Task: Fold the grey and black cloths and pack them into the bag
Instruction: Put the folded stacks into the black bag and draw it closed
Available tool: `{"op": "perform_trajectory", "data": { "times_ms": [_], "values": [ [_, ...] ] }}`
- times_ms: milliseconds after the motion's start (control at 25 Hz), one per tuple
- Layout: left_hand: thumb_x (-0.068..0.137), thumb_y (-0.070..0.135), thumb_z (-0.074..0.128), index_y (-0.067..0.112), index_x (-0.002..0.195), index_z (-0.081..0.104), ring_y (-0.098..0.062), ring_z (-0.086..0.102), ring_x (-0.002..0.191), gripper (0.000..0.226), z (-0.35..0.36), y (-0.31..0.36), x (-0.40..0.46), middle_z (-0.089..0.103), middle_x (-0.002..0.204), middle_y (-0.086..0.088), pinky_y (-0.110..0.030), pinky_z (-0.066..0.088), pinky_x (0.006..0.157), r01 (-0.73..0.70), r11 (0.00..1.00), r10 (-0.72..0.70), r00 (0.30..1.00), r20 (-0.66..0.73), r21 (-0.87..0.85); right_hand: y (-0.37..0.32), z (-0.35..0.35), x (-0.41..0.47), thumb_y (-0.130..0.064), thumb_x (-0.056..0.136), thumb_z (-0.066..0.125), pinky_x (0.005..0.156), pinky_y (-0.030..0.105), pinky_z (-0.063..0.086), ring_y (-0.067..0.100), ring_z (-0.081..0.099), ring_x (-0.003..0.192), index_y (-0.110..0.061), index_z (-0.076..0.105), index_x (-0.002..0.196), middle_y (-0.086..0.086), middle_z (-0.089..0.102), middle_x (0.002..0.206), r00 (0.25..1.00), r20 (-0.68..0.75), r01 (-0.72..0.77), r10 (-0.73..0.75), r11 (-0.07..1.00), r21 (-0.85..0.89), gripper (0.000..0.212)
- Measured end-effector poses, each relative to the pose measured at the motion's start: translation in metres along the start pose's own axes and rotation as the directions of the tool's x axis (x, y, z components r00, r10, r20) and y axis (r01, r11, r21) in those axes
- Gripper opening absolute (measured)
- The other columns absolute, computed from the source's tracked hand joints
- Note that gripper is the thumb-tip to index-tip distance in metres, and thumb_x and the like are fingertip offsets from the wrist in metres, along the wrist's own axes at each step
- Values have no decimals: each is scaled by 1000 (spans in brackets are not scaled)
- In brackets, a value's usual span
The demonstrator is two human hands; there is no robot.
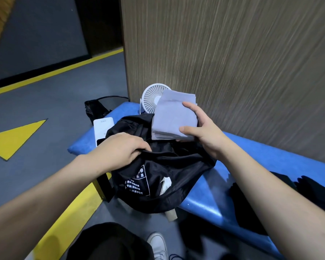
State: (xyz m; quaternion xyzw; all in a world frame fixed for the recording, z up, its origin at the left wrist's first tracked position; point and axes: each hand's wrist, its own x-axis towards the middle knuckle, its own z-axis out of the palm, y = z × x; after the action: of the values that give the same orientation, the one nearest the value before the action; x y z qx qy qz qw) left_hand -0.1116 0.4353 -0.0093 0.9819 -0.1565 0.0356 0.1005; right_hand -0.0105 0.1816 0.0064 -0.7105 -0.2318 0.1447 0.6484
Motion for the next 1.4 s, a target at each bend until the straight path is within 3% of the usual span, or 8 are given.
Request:
{"op": "perform_trajectory", "data": {
  "times_ms": [160, 280, 440, 640, 840, 1040, 1200, 1400],
  "values": [
    [94, 15, 57, 43, 108, 68, -1, 61, 104, 34, 5, -6, -3, 65, 108, 30, -32, 48, 93, -86, 978, 108, 988, 107, -191, 7, 11, 4, 4, 83, 70, 100, 25, 49, 3, 56, 122, -36, 53, 138, -10, 50, 141, 993, 118, -27, 23, 999, 35, 70],
    [91, 19, 53, 41, 105, 66, 1, 61, 99, 29, 5, -7, -7, 62, 100, 33, -31, 49, 92, -160, 958, 191, 975, 115, -238, 16, 23, 11, -1, 83, 73, 107, 24, 43, 6, 51, 129, -35, 52, 140, -8, 47, 146, 987, 153, -25, 40, 995, -98, 70],
    [90, 18, 53, 40, 104, 64, 6, 59, 96, 28, 3, -6, -17, 59, 95, 36, -28, 48, 89, -177, 949, 213, 970, 118, -260, 29, 22, 13, -4, 84, 73, 92, 6, 40, -10, 50, 119, -36, 50, 140, -15, 50, 142, 987, 136, -53, 90, 967, -250, 69],
    [93, 20, 57, 43, 105, 69, 10, 57, 97, 29, 10, -12, -22, 59, 99, 33, -20, 45, 83, -165, 948, 206, 970, 130, -272, 32, 18, 10, -7, 82, 73, 94, 17, 43, 1, 53, 117, -40, 54, 134, -14, 54, 134, 992, 78, -63, 97, 933, -355, 64],
    [93, 23, 63, 42, 101, 68, 5, 56, 95, 22, 25, -16, -25, 50, 112, 24, -15, 42, 77, -109, 958, 130, 990, 62, -264, 29, 5, 6, -19, 78, 77, 86, 20, 41, 1, 54, 94, -34, 67, 115, -17, 59, 111, 925, 272, -155, 264, 919, -364, 42],
    [94, 21, 64, 40, 99, 66, 0, 58, 96, 19, 27, -16, -30, 52, 105, 21, -24, 47, 83, -83, 952, 109, 991, 72, -294, 25, 6, 8, -26, 89, 71, 83, 22, 41, 4, 56, 87, -26, 69, 104, 1, 66, 102, 910, 212, -196, 357, 820, -538, 15],
    [95, 19, 61, 38, 97, 65, -1, 52, 95, 19, 24, -14, -30, 59, 96, 19, -17, 35, 93, -119, 957, 152, 983, 108, -265, 24, 10, 12, -29, 80, 75, 68, 22, 39, 12, 49, 74, -30, 59, 90, 1, 49, 95, 922, 144, -113, 359, 605, -788, 18],
    [94, 23, 60, 39, 96, 64, 3, 50, 90, 17, 26, -14, -28, 56, 94, 22, -29, 31, 105, -134, 963, 152, 986, 63, -236, 25, 11, 12, -31, 74, 76, 60, 26, 38, 14, 48, 68, -26, 53, 92, 2, 55, 91, 950, 66, -138, 304, 602, -787, 29]
  ]
}}
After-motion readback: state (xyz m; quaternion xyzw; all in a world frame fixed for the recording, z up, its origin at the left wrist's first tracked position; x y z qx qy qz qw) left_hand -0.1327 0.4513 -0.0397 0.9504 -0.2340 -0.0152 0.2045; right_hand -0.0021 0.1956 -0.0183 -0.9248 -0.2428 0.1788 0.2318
